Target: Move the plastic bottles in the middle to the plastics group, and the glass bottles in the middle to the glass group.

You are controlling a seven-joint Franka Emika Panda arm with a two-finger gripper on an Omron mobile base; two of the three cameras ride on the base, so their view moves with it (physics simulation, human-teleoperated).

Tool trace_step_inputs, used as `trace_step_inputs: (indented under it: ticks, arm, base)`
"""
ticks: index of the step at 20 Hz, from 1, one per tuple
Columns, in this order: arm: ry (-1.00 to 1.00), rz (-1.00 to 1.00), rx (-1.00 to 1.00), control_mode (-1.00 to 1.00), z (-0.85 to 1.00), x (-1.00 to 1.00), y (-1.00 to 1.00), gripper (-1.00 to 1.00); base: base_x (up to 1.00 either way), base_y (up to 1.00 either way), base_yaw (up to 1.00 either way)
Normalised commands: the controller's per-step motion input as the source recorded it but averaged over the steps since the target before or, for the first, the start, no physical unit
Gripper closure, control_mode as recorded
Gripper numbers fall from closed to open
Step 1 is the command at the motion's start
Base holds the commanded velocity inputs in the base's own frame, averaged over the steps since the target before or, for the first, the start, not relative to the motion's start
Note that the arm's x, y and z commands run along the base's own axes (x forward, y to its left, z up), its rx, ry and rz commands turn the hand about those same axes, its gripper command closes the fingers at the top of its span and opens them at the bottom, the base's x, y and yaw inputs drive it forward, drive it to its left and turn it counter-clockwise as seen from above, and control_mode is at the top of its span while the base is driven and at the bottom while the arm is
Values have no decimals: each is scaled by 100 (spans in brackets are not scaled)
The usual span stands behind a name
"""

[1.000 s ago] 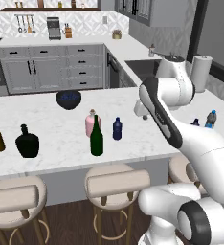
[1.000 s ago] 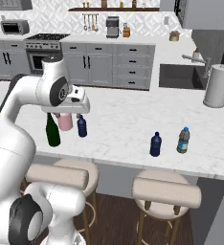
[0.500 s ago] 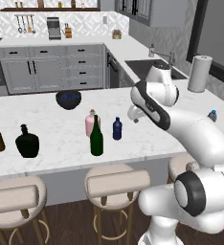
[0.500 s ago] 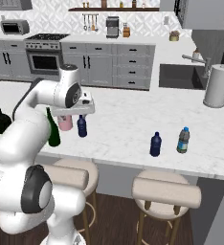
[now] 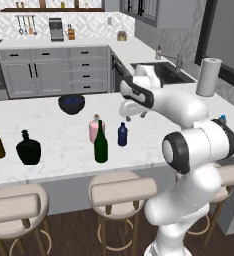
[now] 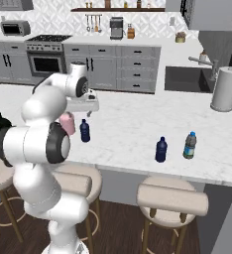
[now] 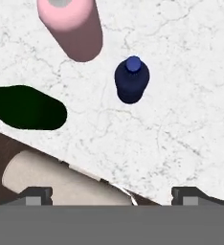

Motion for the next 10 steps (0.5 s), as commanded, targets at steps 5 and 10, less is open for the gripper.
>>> trace_step_inputs:
  ticks: [5,10]
  arm:
    - [16,0,-1,-100,-37,65,25,-100]
    - [20,0,0,-100,-36,32,4,-100]
  base:
    - [0,0,0]
    - [0,0,0]
